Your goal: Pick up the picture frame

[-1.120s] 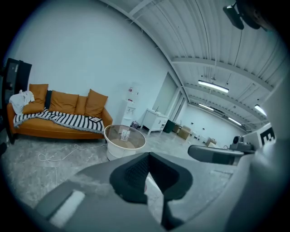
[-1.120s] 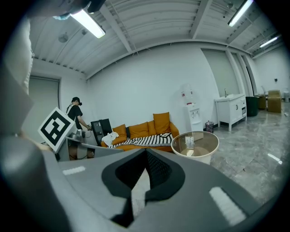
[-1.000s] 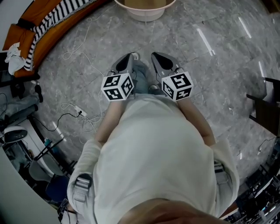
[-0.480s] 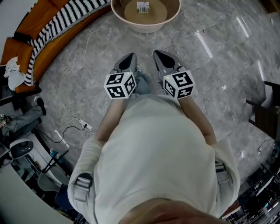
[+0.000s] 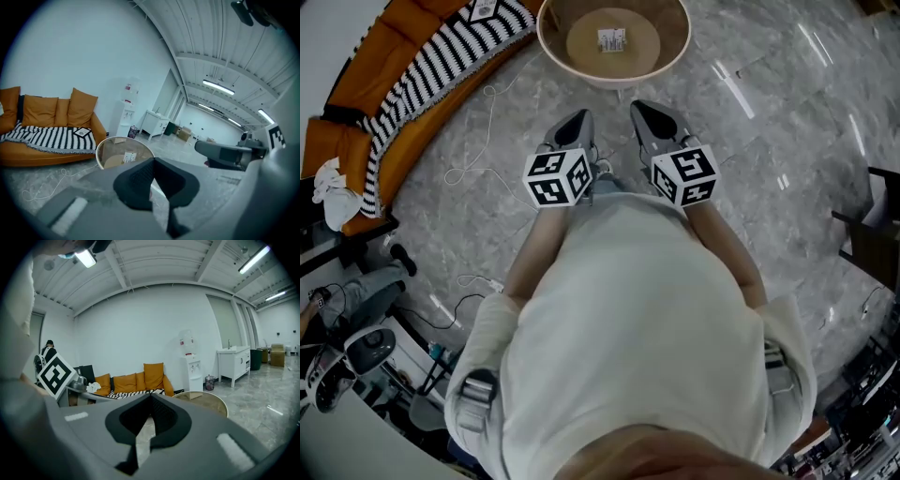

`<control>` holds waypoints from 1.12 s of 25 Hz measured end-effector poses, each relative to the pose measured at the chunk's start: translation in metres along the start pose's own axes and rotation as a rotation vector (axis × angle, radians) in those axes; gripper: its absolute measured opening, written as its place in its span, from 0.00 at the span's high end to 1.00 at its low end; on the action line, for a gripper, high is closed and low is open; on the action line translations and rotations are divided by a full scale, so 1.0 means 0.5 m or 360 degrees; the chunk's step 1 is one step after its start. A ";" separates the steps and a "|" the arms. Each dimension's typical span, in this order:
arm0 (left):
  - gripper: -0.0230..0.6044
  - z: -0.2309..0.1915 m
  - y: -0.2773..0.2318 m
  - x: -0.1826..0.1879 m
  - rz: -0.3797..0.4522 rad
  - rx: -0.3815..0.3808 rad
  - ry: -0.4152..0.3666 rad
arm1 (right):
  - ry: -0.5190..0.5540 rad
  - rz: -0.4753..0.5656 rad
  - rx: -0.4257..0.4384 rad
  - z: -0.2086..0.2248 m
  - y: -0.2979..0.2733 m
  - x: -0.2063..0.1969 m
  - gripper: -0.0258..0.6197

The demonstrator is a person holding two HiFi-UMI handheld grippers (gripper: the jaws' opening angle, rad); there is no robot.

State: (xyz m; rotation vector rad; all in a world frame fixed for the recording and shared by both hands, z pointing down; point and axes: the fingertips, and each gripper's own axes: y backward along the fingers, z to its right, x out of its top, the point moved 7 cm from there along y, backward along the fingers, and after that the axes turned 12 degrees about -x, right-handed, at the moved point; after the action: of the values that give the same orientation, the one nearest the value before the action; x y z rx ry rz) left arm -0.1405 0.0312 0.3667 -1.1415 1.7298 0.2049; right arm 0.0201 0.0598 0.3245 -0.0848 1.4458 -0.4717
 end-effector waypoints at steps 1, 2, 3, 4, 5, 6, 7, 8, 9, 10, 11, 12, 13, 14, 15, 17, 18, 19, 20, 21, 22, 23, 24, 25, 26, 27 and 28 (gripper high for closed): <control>0.96 -0.013 -0.007 0.010 -0.0005 -0.0009 -0.0006 | 0.0000 0.0003 -0.0010 0.000 -0.016 0.005 0.96; 0.96 -0.026 -0.013 0.019 -0.0009 -0.0016 -0.0011 | 0.0001 0.0004 -0.0018 -0.001 -0.031 0.009 0.96; 0.96 -0.039 -0.020 0.027 -0.0014 -0.0023 -0.0013 | 0.0002 0.0005 -0.0025 -0.001 -0.047 0.013 0.96; 0.96 -0.052 -0.027 0.035 -0.0019 -0.0030 -0.0014 | 0.0001 0.0005 -0.0032 0.000 -0.062 0.016 0.96; 0.96 -0.064 -0.033 0.041 -0.0024 -0.0036 -0.0013 | -0.0002 0.0004 -0.0041 0.000 -0.075 0.019 0.96; 0.96 -0.075 -0.038 0.046 -0.0030 -0.0041 -0.0011 | -0.0006 0.0001 -0.0052 0.000 -0.087 0.020 0.96; 0.96 -0.086 -0.043 0.050 -0.0036 -0.0046 -0.0008 | -0.0008 -0.0004 -0.0063 0.000 -0.098 0.021 0.96; 0.96 -0.096 -0.047 0.053 -0.0043 -0.0049 -0.0004 | -0.0009 -0.0010 -0.0075 0.000 -0.107 0.021 0.96; 0.96 -0.107 -0.051 0.055 -0.0052 -0.0051 0.0000 | -0.0008 -0.0019 -0.0085 -0.001 -0.116 0.020 0.96; 0.96 -0.117 -0.055 0.054 -0.0063 -0.0052 0.0004 | -0.0006 -0.0028 -0.0096 0.000 -0.124 0.018 0.96; 0.96 -0.126 -0.060 0.053 -0.0077 -0.0052 0.0008 | -0.0004 -0.0039 -0.0107 0.001 -0.131 0.015 0.96; 0.96 -0.135 -0.067 0.051 -0.0091 -0.0051 0.0012 | -0.0002 -0.0050 -0.0118 0.003 -0.138 0.012 0.96; 0.96 -0.145 -0.075 0.049 -0.0103 -0.0050 0.0017 | -0.0003 -0.0061 -0.0127 0.007 -0.145 0.009 0.96; 0.96 -0.154 -0.084 0.049 -0.0114 -0.0047 0.0022 | -0.0005 -0.0073 -0.0135 0.012 -0.153 0.006 0.96; 0.96 -0.163 -0.095 0.048 -0.0125 -0.0045 0.0027 | -0.0008 -0.0086 -0.0140 0.018 -0.162 0.003 0.96; 0.96 -0.177 -0.117 0.045 -0.0149 -0.0042 0.0036 | -0.0014 -0.0117 -0.0148 0.030 -0.178 -0.007 0.96; 0.96 -0.182 -0.128 0.043 -0.0159 -0.0041 0.0041 | -0.0015 -0.0134 -0.0149 0.037 -0.187 -0.013 0.96; 0.96 -0.187 -0.141 0.040 -0.0169 -0.0039 0.0047 | -0.0014 -0.0151 -0.0147 0.045 -0.195 -0.019 0.96; 0.96 -0.192 -0.154 0.036 -0.0181 -0.0035 0.0056 | -0.0012 -0.0168 -0.0142 0.054 -0.206 -0.026 0.96; 0.96 -0.199 -0.168 0.032 -0.0193 -0.0028 0.0066 | -0.0010 -0.0185 -0.0136 0.063 -0.218 -0.033 0.96; 0.96 -0.207 -0.182 0.028 -0.0206 -0.0020 0.0074 | -0.0011 -0.0202 -0.0130 0.073 -0.232 -0.040 0.96; 0.96 -0.217 -0.198 0.026 -0.0217 -0.0014 0.0079 | -0.0014 -0.0215 -0.0126 0.083 -0.249 -0.047 0.96; 0.96 -0.227 -0.215 0.024 -0.0226 -0.0011 0.0080 | -0.0019 -0.0226 -0.0124 0.094 -0.266 -0.052 0.96; 0.96 -0.237 -0.232 0.023 -0.0231 -0.0009 0.0079 | -0.0023 -0.0235 -0.0121 0.106 -0.284 -0.057 0.96; 0.96 -0.248 -0.248 0.021 -0.0236 -0.0005 0.0080 | -0.0024 -0.0244 -0.0117 0.118 -0.302 -0.061 0.96; 0.96 -0.258 -0.264 0.019 -0.0243 0.0001 0.0085 | -0.0020 -0.0255 -0.0112 0.130 -0.318 -0.065 0.96; 0.96 -0.268 -0.280 0.016 -0.0251 0.0008 0.0093 | -0.0013 -0.0268 -0.0108 0.142 -0.334 -0.070 0.96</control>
State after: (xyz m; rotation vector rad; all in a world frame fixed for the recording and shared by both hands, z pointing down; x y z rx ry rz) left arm -0.1201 -0.1291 0.4738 -1.2850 1.6805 0.0712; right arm 0.0437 -0.0949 0.4228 -0.2638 1.4528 -0.5591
